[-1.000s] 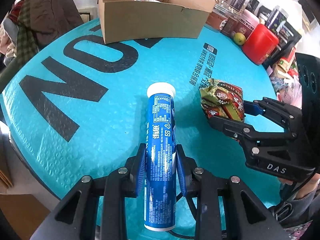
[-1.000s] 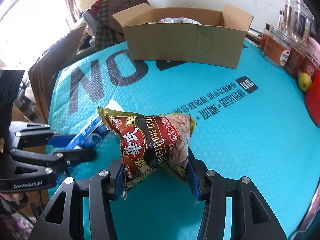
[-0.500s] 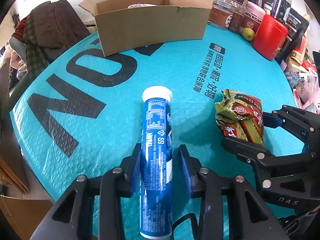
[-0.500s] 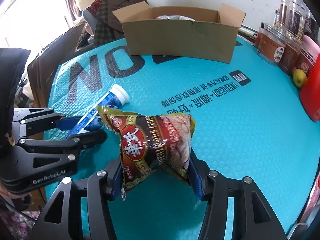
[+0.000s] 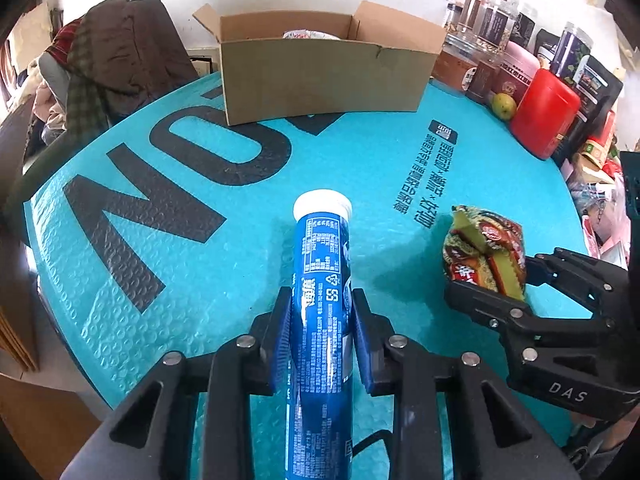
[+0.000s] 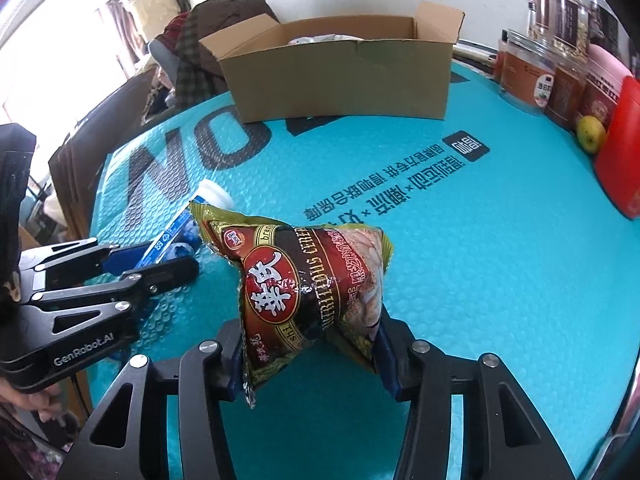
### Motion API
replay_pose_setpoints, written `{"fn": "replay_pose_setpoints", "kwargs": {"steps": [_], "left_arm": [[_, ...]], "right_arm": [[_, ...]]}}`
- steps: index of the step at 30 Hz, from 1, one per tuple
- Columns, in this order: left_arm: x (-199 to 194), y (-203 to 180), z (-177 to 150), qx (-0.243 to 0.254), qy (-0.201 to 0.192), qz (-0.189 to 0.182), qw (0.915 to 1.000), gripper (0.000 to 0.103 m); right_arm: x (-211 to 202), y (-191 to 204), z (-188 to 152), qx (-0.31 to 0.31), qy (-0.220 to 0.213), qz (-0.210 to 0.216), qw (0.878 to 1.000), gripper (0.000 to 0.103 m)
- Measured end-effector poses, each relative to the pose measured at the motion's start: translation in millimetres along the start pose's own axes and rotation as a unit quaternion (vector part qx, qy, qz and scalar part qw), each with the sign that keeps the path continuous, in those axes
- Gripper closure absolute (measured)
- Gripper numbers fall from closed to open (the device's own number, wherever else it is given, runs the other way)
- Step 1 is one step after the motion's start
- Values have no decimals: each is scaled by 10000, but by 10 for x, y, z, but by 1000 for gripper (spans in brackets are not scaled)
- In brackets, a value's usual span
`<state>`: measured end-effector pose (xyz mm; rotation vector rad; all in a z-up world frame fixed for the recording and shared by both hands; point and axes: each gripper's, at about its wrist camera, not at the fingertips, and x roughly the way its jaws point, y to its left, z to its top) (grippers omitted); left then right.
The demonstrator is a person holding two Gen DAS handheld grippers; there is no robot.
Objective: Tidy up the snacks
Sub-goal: 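Lift the green-brown bag and blue tube off the table, then carry the green-brown bag with the right tool while the left carries the blue tube over the box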
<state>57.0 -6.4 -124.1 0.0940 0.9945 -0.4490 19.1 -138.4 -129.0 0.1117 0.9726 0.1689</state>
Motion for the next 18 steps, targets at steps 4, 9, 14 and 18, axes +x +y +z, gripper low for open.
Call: {"fn": "replay_pose_setpoints", "kwargs": {"steps": [4, 9, 14, 18], "left_arm": [[-52, -12, 12, -40, -17, -104, 9999, 75], [-134, -38, 27, -47, -91, -193, 9998, 75], [-277, -38, 66, -31, -256, -264, 9993, 75], [-381, -52, 100, 16, -376, -347, 9987, 75]], "right_arm": [[-46, 40, -1, -26, -48, 97, 9999, 53], [-111, 111, 18, -92, -124, 212, 9997, 53], [-215, 163, 54, -111, -242, 312, 9992, 53], [-308, 209, 85, -151, -355, 340, 9987, 53]]}}
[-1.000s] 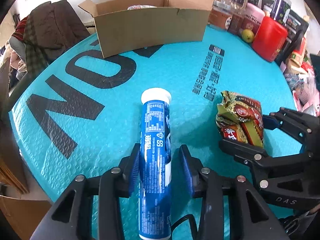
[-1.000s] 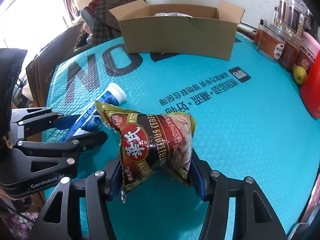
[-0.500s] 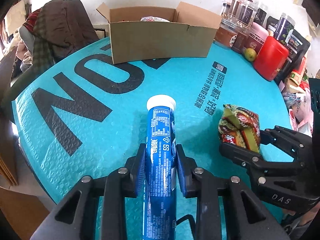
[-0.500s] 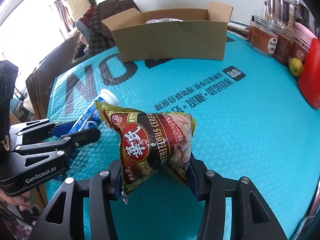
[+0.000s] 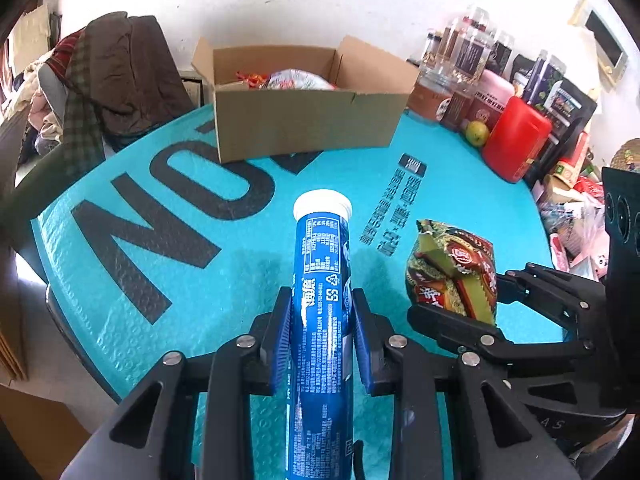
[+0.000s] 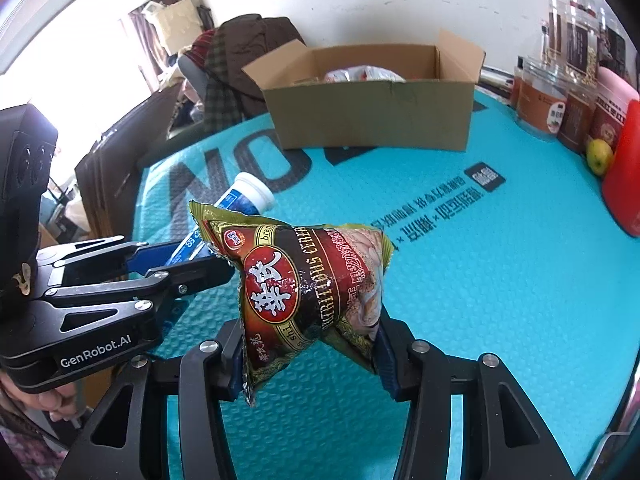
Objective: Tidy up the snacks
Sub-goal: 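Carry the green-brown bag with the right tool while the left carries the blue tube over the box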
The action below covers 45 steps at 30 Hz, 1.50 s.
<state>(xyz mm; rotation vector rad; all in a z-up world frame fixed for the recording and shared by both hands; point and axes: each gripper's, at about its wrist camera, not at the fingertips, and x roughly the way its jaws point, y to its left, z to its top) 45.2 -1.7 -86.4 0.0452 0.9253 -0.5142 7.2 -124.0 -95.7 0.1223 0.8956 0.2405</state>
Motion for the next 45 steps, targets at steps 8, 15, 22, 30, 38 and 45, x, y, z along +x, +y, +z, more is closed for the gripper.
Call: {"fn": "replay_pose_setpoints", "kwargs": {"steps": [8, 15, 22, 30, 38, 45], "left_arm": [[-240, -27, 131, 69, -351, -117, 9993, 75], [-495, -38, 309, 183, -740, -216, 9969, 75], [-739, -108, 581, 405, -1256, -277, 9909, 75], [-889, -125, 960, 603, -1669, -361, 9835, 75], [-819, -95, 1380, 774, -1867, -269, 9790, 75], [-653, -10, 1725, 731, -1925, -173, 9784, 75]], "right_arm": [[-225, 101, 115, -117, -327, -66, 9994, 53], [-448, 203, 347, -299, -659, -84, 9973, 53], [-687, 274, 655, -490, -1024, -53, 9935, 53], [-851, 233, 1015, -581, -1326, -30, 9895, 53], [-877, 141, 1441, -713, -1641, -141, 9838, 53], [-680, -35, 1798, -720, -1695, -172, 9827, 53]]}}
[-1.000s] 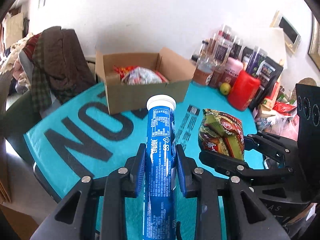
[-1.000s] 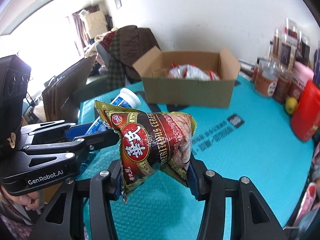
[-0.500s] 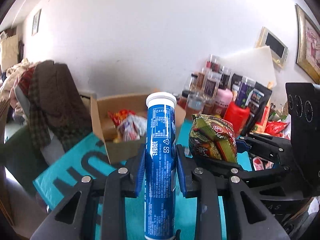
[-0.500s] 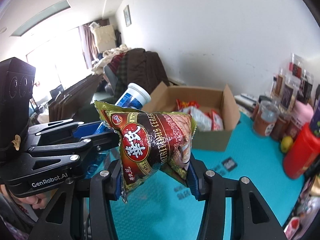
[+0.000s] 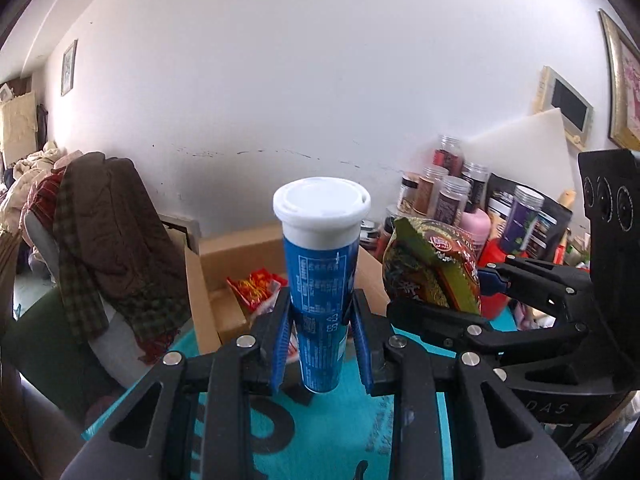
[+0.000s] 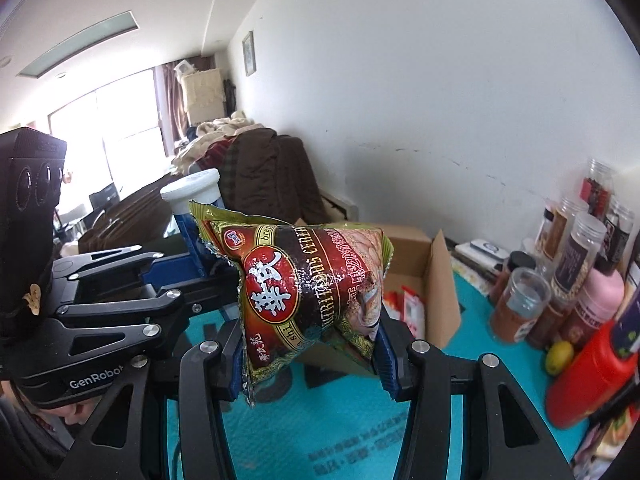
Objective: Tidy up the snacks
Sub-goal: 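Carry the green-brown bag with the right tool while the left carries the blue tube over the box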
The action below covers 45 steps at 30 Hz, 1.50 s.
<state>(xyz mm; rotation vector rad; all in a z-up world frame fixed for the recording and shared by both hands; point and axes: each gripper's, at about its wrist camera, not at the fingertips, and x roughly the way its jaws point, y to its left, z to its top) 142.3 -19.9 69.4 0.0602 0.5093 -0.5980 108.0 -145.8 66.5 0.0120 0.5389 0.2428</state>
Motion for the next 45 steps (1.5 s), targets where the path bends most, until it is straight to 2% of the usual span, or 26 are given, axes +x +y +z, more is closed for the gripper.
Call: {"fn": "replay_pose_setpoints", "kwargs": {"steps": [9, 15, 30, 35, 38, 42, 45], "left_arm": [[439, 150, 344, 96, -116, 191, 9997, 75], [842, 287, 437, 49, 90, 354, 9993, 75], [1742, 521, 194, -194, 859, 568, 9945, 75], [1850, 572, 197, -190, 873, 675, 9937, 75], [1957, 568, 218, -175, 913, 692, 9933, 75], [2064, 567, 222, -164, 959, 734, 9925, 75], [2136, 563, 217, -128, 1059, 782, 9912, 75]], "right_arm": [[383, -314, 235, 65, -116, -92, 9999, 53], [664, -517, 299, 204, -28, -195, 9996, 53], [1455, -912, 82, 871, 720, -84, 9936, 53], [1623, -950, -38, 920, 883, 35, 9918, 53], [1719, -947, -84, 781, 1063, -116, 9912, 53], [1824, -967, -144, 855, 1186, -15, 9893, 53], [1921, -989, -189, 862, 1284, -88, 9879, 53]]}}
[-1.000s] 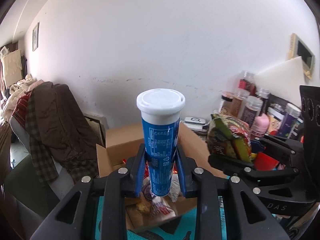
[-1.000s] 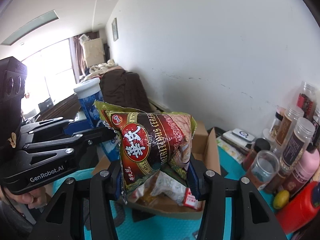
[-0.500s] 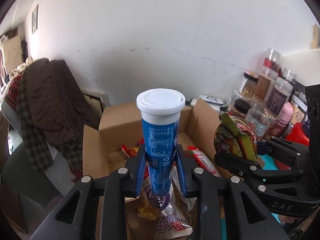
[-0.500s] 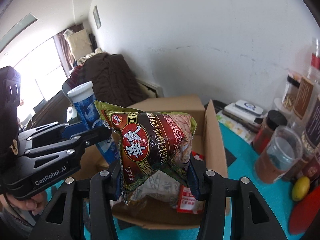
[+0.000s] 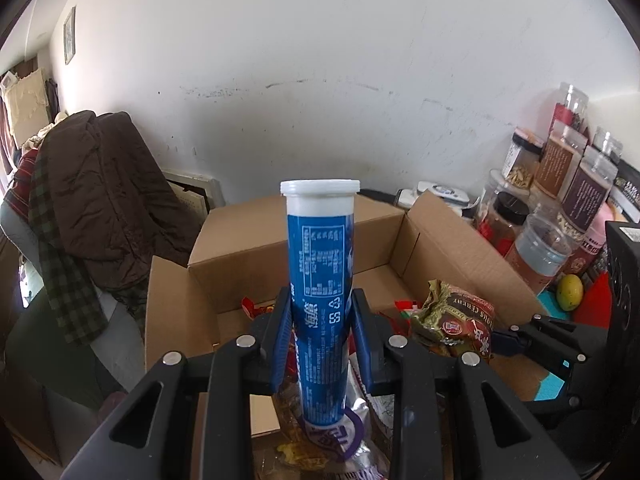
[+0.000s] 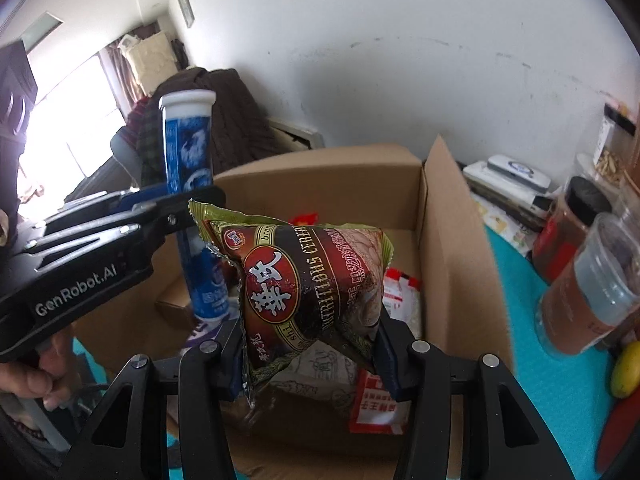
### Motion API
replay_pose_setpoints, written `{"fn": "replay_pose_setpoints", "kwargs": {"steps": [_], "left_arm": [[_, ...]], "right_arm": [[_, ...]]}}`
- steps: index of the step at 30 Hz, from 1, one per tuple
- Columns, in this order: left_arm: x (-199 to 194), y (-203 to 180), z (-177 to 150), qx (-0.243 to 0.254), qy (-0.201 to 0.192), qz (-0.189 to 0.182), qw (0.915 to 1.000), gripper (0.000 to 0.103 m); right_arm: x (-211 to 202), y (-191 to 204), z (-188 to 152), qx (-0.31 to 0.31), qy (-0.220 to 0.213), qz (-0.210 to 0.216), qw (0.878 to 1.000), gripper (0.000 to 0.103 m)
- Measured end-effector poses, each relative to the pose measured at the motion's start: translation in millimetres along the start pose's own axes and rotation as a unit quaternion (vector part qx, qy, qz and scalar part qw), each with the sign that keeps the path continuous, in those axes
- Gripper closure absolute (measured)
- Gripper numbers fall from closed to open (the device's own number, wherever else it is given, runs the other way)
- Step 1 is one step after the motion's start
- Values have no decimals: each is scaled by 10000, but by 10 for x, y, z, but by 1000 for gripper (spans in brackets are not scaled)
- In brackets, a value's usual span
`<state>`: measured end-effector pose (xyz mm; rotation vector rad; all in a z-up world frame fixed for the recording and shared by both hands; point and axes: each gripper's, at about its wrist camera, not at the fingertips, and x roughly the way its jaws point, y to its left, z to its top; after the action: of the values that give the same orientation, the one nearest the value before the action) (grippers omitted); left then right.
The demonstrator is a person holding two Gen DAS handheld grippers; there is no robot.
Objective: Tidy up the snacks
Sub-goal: 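Carry the green-brown bag with the right tool while the left carries the blue tube over the box, then lower both snacks into the box and open both tools to release them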
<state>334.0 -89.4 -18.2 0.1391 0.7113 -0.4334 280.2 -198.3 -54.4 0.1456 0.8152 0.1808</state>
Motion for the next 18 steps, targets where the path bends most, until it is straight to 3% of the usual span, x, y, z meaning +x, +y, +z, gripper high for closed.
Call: {"fn": "replay_pose_setpoints", "kwargs": {"steps": [4, 14, 18], "left_arm": [[59, 14, 3, 16, 128, 127, 9998, 75], [313, 136, -177, -177, 1017, 33, 9947, 75], [316, 139, -266, -138, 1107, 81, 9937, 75]], "right_arm": [[45, 48, -15, -71, 32, -28, 10000, 53], [180, 105, -17, -159, 159, -157, 9996, 49], [199, 140, -14, -246, 204, -241, 9992, 48]]}}
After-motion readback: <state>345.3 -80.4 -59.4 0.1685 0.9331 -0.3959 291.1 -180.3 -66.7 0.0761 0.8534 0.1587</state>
